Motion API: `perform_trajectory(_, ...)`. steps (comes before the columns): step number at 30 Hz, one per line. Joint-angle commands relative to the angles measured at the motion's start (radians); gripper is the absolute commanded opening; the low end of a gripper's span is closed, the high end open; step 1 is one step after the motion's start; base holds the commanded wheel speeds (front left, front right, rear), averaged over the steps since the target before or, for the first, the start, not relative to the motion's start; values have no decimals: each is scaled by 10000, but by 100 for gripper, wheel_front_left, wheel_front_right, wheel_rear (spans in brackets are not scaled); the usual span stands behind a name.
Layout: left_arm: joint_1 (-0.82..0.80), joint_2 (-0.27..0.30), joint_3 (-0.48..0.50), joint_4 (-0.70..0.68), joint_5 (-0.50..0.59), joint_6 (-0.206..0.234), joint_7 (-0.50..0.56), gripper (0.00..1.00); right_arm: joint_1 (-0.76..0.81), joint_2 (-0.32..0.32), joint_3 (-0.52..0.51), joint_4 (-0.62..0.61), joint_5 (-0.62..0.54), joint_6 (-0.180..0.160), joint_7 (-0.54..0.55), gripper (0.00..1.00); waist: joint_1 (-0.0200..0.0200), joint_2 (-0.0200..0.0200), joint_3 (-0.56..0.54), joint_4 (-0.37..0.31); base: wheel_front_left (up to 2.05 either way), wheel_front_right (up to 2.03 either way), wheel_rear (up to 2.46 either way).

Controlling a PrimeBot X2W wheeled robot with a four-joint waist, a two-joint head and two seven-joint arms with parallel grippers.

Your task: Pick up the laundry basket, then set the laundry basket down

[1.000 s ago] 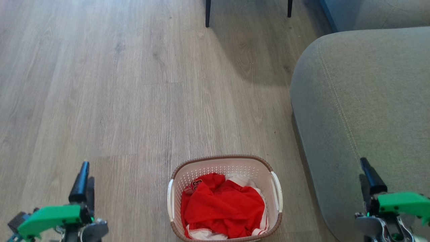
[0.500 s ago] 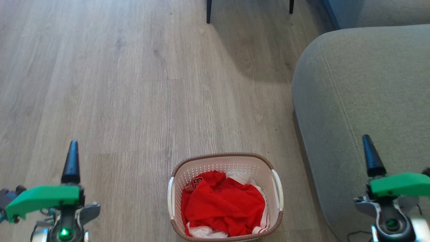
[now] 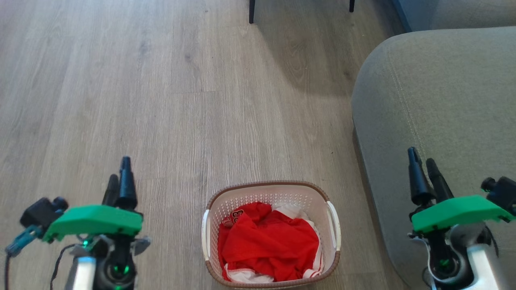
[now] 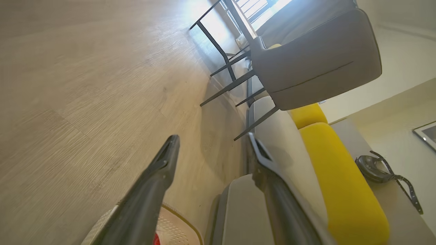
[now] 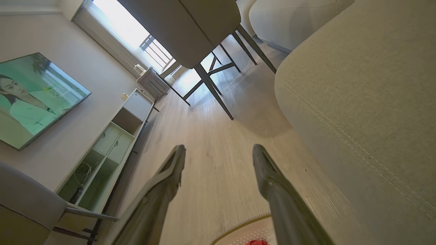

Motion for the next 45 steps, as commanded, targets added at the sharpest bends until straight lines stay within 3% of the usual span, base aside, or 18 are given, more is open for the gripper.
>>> perform_trajectory(1,-576,99,-1,-477,408,81,-137,100,-498,-199,164,-496,-370,33,-143,100,0,0,6,-2,0,0,0)
perform_trajectory(7,-614,117,-734,48,2043,894,-344,100,-455,-270,536,-427,-1406,37,-348,100,0,0,10,-31,0,0,0)
perform_trajectory(12,-885,496,-1575,41,3114,1475,-492,100,-503,-232,635,-541,-2023,40,-494,100,0,0,61,-52,0,0,0)
perform_trajectory(20,-1227,1046,-2986,545,3901,2294,-729,100,-470,-289,1034,-423,-2946,45,-728,100,0,0,37,-73,0,0,0)
perform_trajectory(23,-1271,1084,-3108,643,3919,2349,-818,100,-460,-255,1099,-226,-3043,46,-816,100,0,0,11,-83,0,0,0)
perform_trajectory(31,-1219,1018,-2934,427,4239,1867,-1026,100,-477,-232,1240,205,-3373,50,-1020,100,0,0,-63,-63,0,0,0)
perform_trajectory(34,-1213,976,-2707,282,4820,1994,-1115,100,-512,-200,1213,122,-3687,52,-1108,100,0,0,-92,-56,0,0,0)
perform_trajectory(39,-1442,1253,-3201,-618,6298,2612,-1263,100,-609,-160,1171,-207,-4515,55,-1255,100,0,0,-68,-93,0,0,0)
perform_trajectory(45,-1725,1745,-3999,-1291,7393,3968,-1440,100,-600,-84,1303,-584,-5195,58,-1429,100,0,0,-33,-126,0,0,0)
